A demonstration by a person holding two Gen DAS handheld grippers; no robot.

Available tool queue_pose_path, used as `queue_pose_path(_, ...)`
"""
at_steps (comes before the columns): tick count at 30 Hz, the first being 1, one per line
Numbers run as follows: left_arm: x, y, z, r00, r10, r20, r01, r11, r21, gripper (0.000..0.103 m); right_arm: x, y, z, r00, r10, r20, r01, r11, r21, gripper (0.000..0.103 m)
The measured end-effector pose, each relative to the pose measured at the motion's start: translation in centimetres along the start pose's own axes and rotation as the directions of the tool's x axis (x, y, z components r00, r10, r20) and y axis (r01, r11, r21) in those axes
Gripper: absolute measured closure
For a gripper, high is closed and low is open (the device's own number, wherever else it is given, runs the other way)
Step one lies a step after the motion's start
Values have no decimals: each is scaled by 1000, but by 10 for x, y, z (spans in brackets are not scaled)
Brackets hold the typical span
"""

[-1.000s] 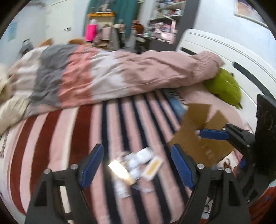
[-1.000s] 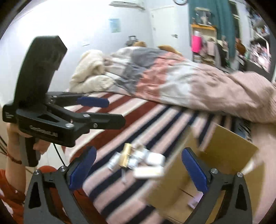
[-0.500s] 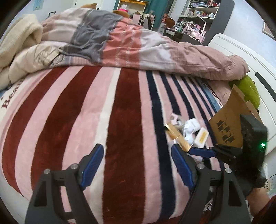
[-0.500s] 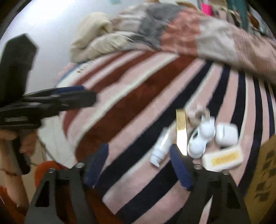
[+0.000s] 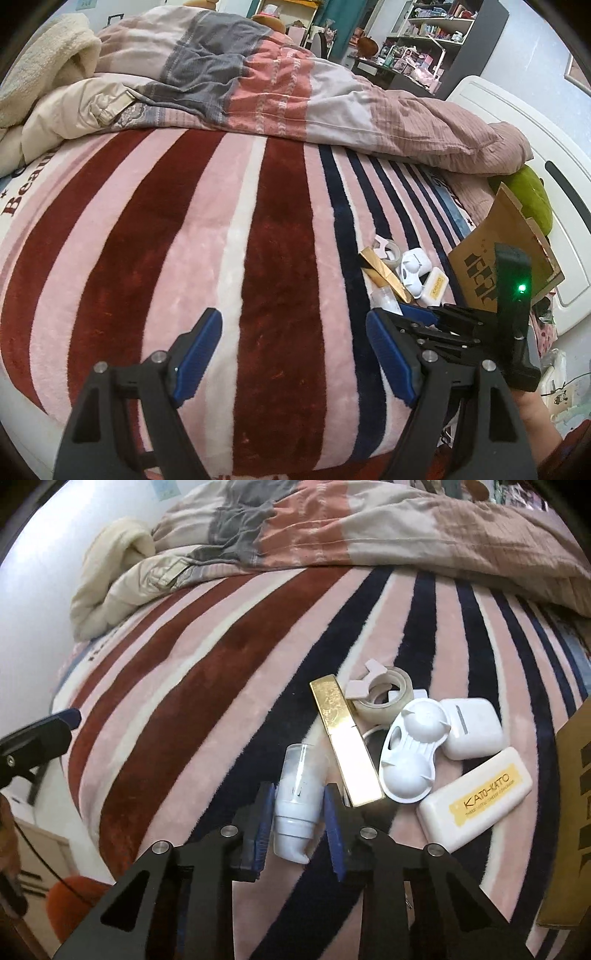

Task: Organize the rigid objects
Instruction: 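Return the right gripper to the items and grasp the white tube, then carry the white tube into the cardboard box and release it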

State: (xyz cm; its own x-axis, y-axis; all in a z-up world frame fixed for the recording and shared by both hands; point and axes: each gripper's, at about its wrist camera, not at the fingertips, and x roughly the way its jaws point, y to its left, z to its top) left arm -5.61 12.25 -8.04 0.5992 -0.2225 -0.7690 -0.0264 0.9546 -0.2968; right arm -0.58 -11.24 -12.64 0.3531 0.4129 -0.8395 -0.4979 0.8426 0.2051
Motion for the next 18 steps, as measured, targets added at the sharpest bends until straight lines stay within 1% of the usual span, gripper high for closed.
queue_pose_path(3,-6,-13,5,1000,-15,-7,15,1000,22,25,-13,7,2,999,37,20,-36,998,-42,81)
queue_pose_path(5,-10,-28,9,999,-41,-4,41,998,45,25,-30,11,4,997,56,48,-52,995,-91,81)
queue_pose_path(8,-15,-54,20,993,-116,1,115,991,73,25,-59,14,10,988,130,88,-117,983,-141,81)
queue_pose_path(10,-18,-77,31,984,-178,21,175,979,105,27,-79,15,13,979,166,115,-144,974,-177,81)
queue_pose_path(12,-19,-99,43,971,-237,11,234,964,125,34,-100,13,16,970,196,146,-162,963,-216,81)
queue_pose_path(14,-17,-119,54,963,-269,0,266,953,146,44,-122,6,17,961,210,178,-162,955,-250,81)
queue_pose_path(15,-16,-129,58,961,-278,-5,275,949,156,46,-130,2,17,958,212,194,-158,953,-258,81)
queue_pose_path(17,-10,-156,71,947,-320,-24,320,931,174,59,-151,-13,19,947,221,233,-157,952,-264,81)
queue_pose_path(18,-7,-167,76,939,-342,-32,342,922,183,62,-159,-20,20,943,220,250,-153,953,-261,81)
